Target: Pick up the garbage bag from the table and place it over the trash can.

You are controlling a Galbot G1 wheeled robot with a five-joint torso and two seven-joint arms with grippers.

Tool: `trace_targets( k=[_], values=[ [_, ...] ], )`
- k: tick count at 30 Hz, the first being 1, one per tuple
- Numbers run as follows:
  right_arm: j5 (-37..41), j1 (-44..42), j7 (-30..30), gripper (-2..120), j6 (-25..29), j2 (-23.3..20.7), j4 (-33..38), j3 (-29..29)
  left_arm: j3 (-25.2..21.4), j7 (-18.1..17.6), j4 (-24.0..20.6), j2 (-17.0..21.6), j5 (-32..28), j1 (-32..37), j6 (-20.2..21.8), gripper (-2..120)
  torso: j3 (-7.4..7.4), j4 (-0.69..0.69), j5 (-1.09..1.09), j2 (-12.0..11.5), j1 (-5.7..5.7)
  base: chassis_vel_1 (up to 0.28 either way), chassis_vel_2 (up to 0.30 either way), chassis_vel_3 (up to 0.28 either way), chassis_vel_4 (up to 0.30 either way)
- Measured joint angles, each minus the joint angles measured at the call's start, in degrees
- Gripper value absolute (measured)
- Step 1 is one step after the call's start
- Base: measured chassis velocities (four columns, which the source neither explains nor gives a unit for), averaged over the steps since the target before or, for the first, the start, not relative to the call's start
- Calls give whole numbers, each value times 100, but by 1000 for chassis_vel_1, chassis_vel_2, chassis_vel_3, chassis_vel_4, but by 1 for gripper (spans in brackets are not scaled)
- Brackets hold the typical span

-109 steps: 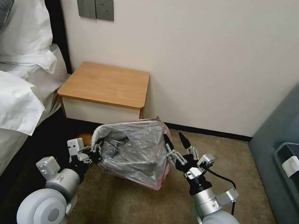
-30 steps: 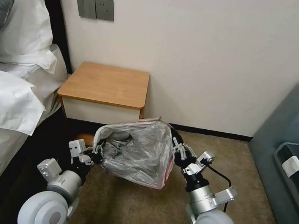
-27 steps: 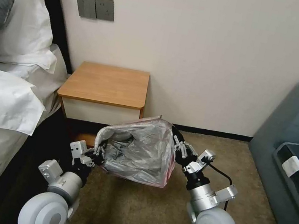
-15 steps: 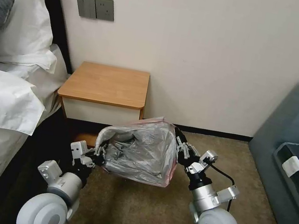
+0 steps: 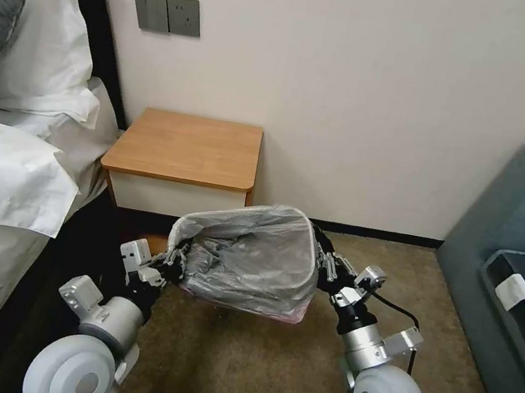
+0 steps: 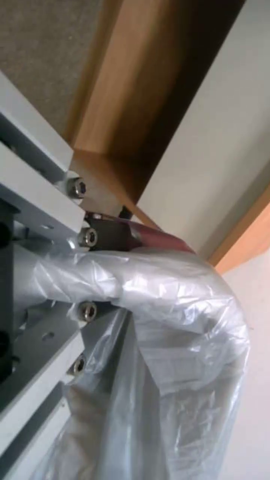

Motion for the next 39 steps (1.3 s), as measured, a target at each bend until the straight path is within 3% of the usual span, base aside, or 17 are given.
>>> trace_targets(
  k=[20,23,28,34,37,39],
  values=[
    [-737,491,17,-1,321,-91,-942,104,11,-69,-172,0,-264,6,188,2,0,0,0,0,0,0,0,0,0],
    [-1130,427,135,14,562,-17,-1021,192,-17,-92,-125,-9,-272,-28,195,2,0,0,0,0,0,0,0,0,0],
    [-1447,297,235,27,688,39,-952,335,-63,-129,-73,-24,-264,-55,204,2,0,0,0,0,0,0,0,0,0],
    [-2234,-141,399,51,521,239,-320,840,-136,-400,13,-64,-96,-250,287,2,0,0,-1,0,0,0,0,0,0],
    [-2337,-268,359,59,513,281,-133,960,-136,-459,46,-61,-84,-314,317,2,0,-1,-1,0,0,0,0,0,0],
    [-2316,-396,255,70,520,296,113,1099,-138,-518,92,-51,-70,-379,337,2,0,-1,-1,0,0,0,0,0,0]
  ],
)
